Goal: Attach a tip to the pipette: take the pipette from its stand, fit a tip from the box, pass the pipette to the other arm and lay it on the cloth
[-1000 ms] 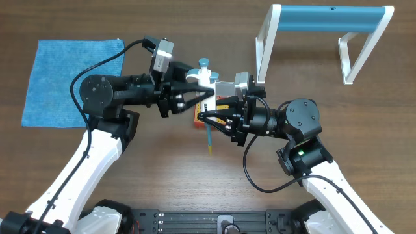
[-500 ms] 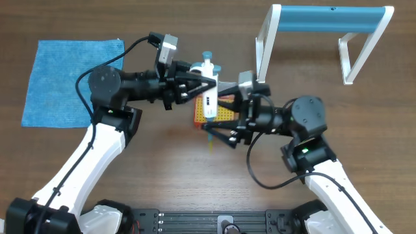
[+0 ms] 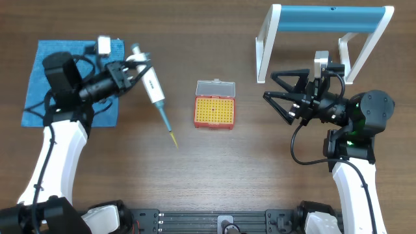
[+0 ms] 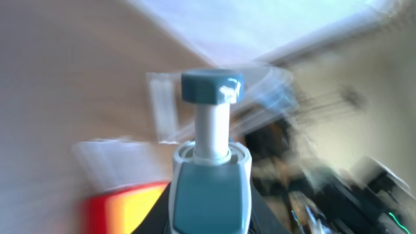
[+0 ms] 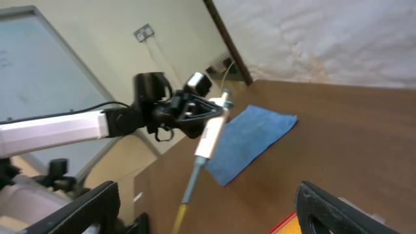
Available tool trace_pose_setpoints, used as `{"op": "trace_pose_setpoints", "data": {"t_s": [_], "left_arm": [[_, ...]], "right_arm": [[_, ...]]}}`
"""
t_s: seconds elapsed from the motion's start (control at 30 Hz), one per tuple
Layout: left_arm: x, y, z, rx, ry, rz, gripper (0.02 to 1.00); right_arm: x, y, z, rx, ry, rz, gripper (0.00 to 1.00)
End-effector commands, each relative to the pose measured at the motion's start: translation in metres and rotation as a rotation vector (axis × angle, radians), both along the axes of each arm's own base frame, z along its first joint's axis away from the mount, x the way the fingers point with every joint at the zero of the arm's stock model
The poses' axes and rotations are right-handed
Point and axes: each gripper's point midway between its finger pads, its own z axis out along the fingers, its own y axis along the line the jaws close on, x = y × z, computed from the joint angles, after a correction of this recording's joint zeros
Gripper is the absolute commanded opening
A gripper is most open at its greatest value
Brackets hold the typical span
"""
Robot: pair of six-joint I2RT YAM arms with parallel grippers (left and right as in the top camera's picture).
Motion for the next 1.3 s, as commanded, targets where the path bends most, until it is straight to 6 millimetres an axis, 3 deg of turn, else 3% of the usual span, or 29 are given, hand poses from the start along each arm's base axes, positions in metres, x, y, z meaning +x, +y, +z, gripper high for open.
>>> {"op": "trace_pose_setpoints", "data": {"t_s": [0.03,0.17,0.4,0.5,0.63,0.73,0.83,0.9,1.03,1.17,1.3], "left_arm": [[0.007,0.073,-0.061,0.379,0.137,0.293,0.027],[-0.005,0.111,-0.057,0.480,0.234,0.343,0.025],[-0.002,0.206,-0.023,0.779,0.437,0.287,0.025],[0.016,0.240,-0.019,0.928,0.527,0.214,0.027],[0.051,0.275,-0.025,1.160,0.600,0.160,0.027],[0.075,0.275,-0.040,1.280,0.591,0.059,0.029],[0.089,0.267,-0.064,1.338,0.576,-0.050,0.027],[0.098,0.268,-0.075,1.341,0.570,-0.051,0.027],[0.109,0.278,-0.096,1.354,0.542,-0.083,0.027],[0.119,0.281,-0.108,1.376,0.510,-0.117,0.027],[0.125,0.270,-0.131,1.303,0.493,-0.155,0.027]], "right_arm": [[-0.013,0.003,0.006,0.006,0.046,0.076,0.873],[-0.013,0.003,0.006,0.020,0.083,0.077,0.873],[-0.015,0.008,0.006,0.020,0.083,0.094,0.873],[-0.015,0.018,0.006,0.024,0.079,0.102,0.873],[0.017,0.015,-0.002,0.077,0.172,-0.083,0.875],[0.043,-0.002,-0.028,0.031,0.217,-0.269,0.875],[0.059,-0.026,-0.079,-0.093,0.343,-0.474,0.875],[0.059,-0.039,-0.105,-0.166,0.423,-0.556,0.875],[0.062,-0.046,-0.110,-0.182,0.434,-0.606,0.877],[0.073,-0.072,-0.116,-0.211,0.446,-0.777,0.877],[0.077,-0.084,-0.119,-0.231,0.445,-0.851,0.875]]}}
